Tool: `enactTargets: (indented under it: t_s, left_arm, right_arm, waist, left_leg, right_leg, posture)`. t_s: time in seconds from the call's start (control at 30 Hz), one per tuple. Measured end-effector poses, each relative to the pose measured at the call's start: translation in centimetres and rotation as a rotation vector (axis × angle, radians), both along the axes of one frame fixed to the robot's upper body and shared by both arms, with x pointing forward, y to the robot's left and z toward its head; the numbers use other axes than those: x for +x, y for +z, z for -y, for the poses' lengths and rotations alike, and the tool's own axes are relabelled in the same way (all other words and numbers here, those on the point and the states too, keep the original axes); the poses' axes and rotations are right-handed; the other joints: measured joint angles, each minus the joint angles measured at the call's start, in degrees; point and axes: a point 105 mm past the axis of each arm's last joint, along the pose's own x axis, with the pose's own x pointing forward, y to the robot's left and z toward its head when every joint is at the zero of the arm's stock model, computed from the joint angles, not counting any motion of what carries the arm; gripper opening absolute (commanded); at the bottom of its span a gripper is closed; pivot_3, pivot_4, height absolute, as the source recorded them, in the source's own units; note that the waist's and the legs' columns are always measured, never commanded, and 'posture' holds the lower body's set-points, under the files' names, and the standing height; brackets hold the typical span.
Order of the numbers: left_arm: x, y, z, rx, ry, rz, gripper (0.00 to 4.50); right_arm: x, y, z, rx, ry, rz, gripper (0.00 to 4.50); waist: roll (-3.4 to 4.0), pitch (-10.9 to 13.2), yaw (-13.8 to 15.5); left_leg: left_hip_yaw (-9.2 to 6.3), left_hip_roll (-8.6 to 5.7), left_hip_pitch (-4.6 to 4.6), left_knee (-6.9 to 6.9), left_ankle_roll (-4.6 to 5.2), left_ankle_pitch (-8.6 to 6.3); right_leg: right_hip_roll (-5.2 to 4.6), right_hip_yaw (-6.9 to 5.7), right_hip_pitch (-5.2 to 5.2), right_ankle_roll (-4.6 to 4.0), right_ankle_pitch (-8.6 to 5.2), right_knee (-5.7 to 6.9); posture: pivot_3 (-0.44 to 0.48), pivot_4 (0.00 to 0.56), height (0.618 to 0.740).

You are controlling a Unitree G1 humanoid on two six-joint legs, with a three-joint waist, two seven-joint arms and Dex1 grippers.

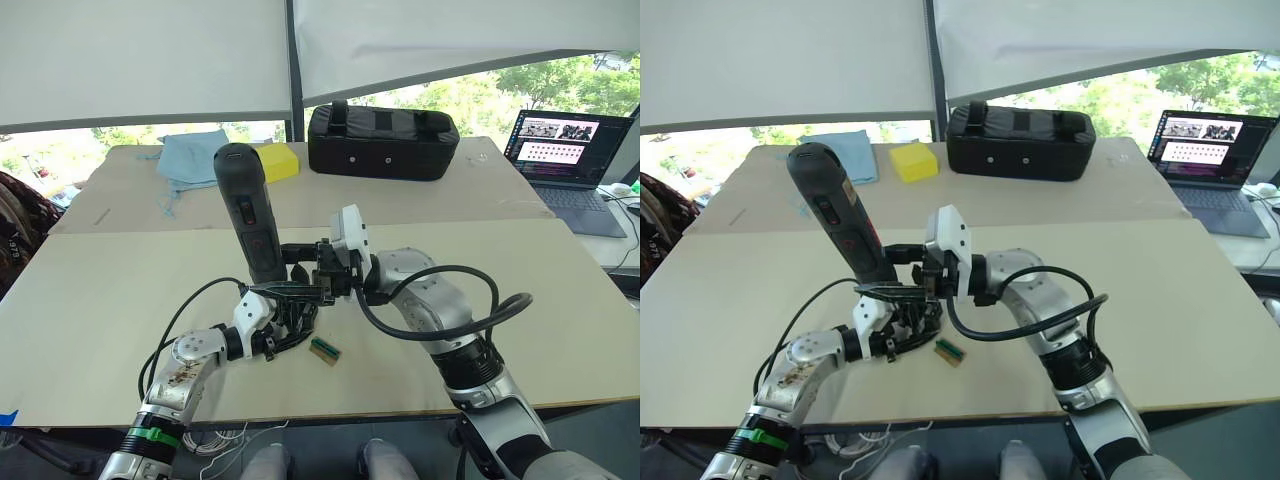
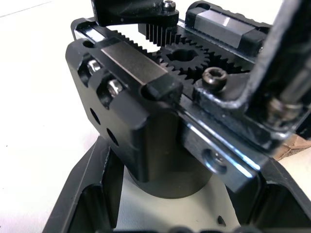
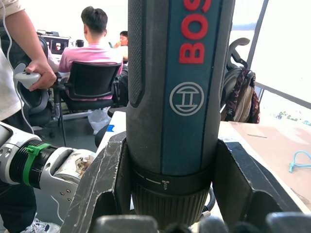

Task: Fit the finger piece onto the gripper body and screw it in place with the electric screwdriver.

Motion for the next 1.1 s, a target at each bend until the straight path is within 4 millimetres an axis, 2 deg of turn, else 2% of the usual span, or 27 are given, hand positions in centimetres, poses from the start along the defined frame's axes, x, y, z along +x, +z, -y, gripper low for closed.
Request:
enactTargets:
  t_s: [0.53,0.77,0.87,1.1]
  left_arm:
    - [-0.1,0.0,-0.1,0.001,0.000,0.001,2.31]
    - [0.0,0.3,0.1,-0.006,0.000,0.010,2.31]
    - [0.1,0.4,0.3,-0.016,0.000,0.016,2.31]
    - [0.5,0.2,0.5,-0.028,0.025,0.035,2.31]
  right_arm:
    - [0.1,0.1,-0.5,-0.002,0.001,-0.003,1.90]
    - [0.6,1.4,0.3,0.027,0.050,-0.039,1.90]
    - [0.4,2.2,0.5,0.037,0.089,-0.027,1.90]
    - [-0.2,4.1,1.0,0.091,0.148,-0.001,1.90]
  waist:
    - [-0.01,0.0,0.0]
    - [-0.13,0.2,0.1]
    - [-0.18,0.2,0.3]
    - [-0.22,0.3,0.4]
  left_leg:
    - [0.00,0.00,0.11,-0.31,0.00,0.00]
    - [-0.05,-0.03,-0.27,-0.31,0.00,0.01]
    - [-0.05,-0.06,-0.50,-0.28,0.01,0.01]
    - [-0.06,-0.06,-0.51,-0.27,0.01,0.02]
  right_leg:
    - [-0.01,0.00,-0.01,-0.05,-0.06,-0.09]
    - [-0.03,-0.06,-0.33,-0.23,0.06,-0.10]
    - [-0.04,-0.06,-0.56,-0.50,0.24,-0.07]
    - [-0.06,-0.12,-0.57,-0.44,0.21,-0.07]
  posture:
    - [0.000,0.150,0.740]
    - [0.000,0.150,0.740]
    - [0.000,0.150,0.740]
    - [0.000,0.150,0.740]
